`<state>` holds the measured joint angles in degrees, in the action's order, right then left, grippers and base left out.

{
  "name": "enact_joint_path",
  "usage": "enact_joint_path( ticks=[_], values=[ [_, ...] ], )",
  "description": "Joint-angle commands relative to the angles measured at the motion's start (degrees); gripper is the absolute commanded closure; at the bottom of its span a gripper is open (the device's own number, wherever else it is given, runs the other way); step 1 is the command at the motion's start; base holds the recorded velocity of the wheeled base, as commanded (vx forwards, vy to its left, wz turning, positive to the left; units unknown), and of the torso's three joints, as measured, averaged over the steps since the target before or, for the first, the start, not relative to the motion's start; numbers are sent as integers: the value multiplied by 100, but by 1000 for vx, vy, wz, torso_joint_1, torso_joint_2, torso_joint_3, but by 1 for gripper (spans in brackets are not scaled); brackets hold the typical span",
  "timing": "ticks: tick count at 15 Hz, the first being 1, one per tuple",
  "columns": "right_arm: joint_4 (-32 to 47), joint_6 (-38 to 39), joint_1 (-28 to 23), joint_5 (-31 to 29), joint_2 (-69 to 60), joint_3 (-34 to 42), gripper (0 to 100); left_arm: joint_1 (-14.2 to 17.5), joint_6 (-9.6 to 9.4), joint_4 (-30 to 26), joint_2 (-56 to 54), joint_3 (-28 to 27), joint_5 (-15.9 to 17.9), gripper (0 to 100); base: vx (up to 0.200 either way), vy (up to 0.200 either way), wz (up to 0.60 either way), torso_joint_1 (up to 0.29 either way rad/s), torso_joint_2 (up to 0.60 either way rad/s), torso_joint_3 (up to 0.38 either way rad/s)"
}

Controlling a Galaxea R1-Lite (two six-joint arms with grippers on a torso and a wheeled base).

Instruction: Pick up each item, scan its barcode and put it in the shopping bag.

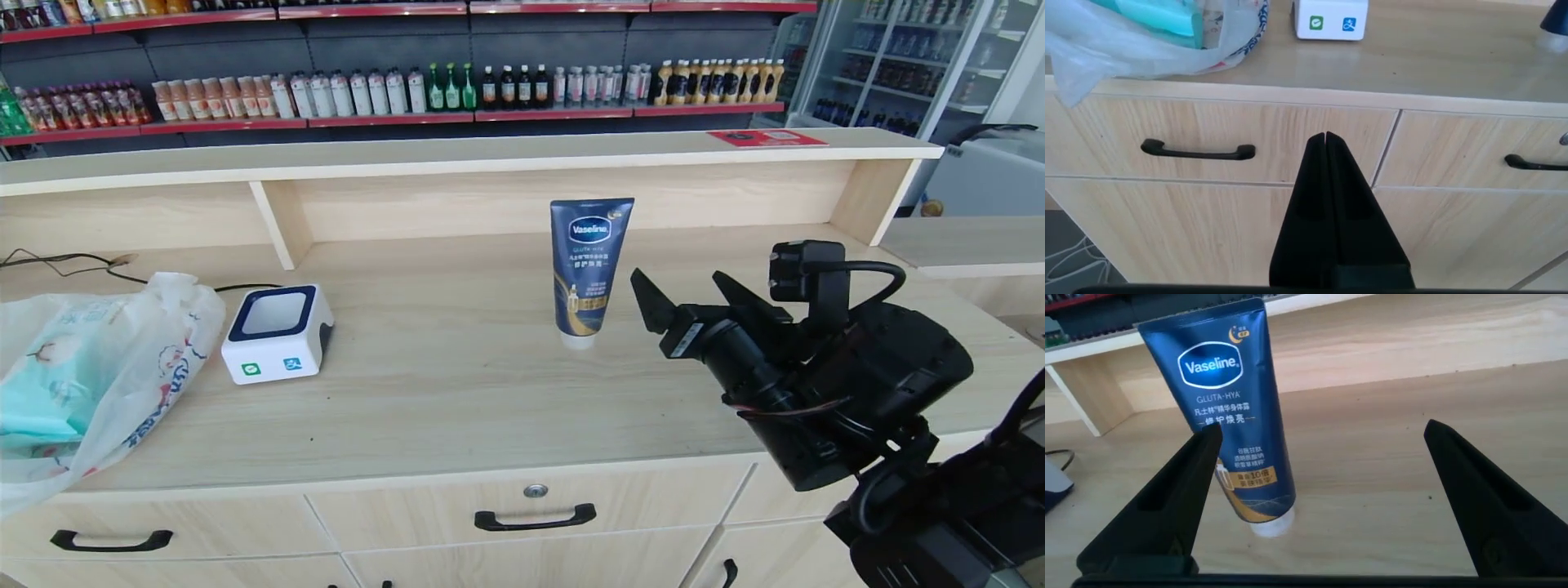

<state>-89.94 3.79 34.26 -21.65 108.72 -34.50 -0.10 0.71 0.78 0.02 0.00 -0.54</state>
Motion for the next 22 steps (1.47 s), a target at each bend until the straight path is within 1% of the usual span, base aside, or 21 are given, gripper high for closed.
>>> enact_joint_path(
  ticks=[1,3,4,5,7,8,9,10,14,19,22],
  values=[
    [-6,-36,-15,3,-8,-101,0,10,0,1,6,0,1,100,0,0,0,0,0,0],
    [-6,-291,-33,38,62,-382,0,10,0,1,6,0,1,100,0,0,0,0,0,0],
    [-6,-388,-59,170,124,-558,0,10,0,1,6,0,1,100,0,0,0,0,0,0],
    [-6,-581,-138,548,264,-751,0,10,-9,10,6,0,1,100,0,0,0,0,0,0],
    [-6,-792,-446,1058,378,-883,0,10,-27,54,-2,0,10,100,0,0,0,0,0,0],
    [-6,-792,-499,1084,387,-883,0,10,-36,54,6,0,1,100,0,0,0,0,0,0],
    [-6,-801,-745,1181,440,-962,0,10,-36,63,6,0,1,100,0,0,0,0,0,0],
    [-6,-792,-780,1207,475,-1015,0,10,-44,63,6,0,1,100,0,0,0,0,0,0],
    [-6,-783,-780,1286,668,-1340,0,10,-167,54,6,0,10,100,0,0,0,0,0,0],
    [-6,-643,-754,1374,932,-1454,0,10,-185,54,6,0,10,100,0,0,0,0,0,0],
    [-6,-652,-754,1374,1117,-1683,0,10,-185,54,6,0,10,100,0,0,0,0,0,0]
  ],
)
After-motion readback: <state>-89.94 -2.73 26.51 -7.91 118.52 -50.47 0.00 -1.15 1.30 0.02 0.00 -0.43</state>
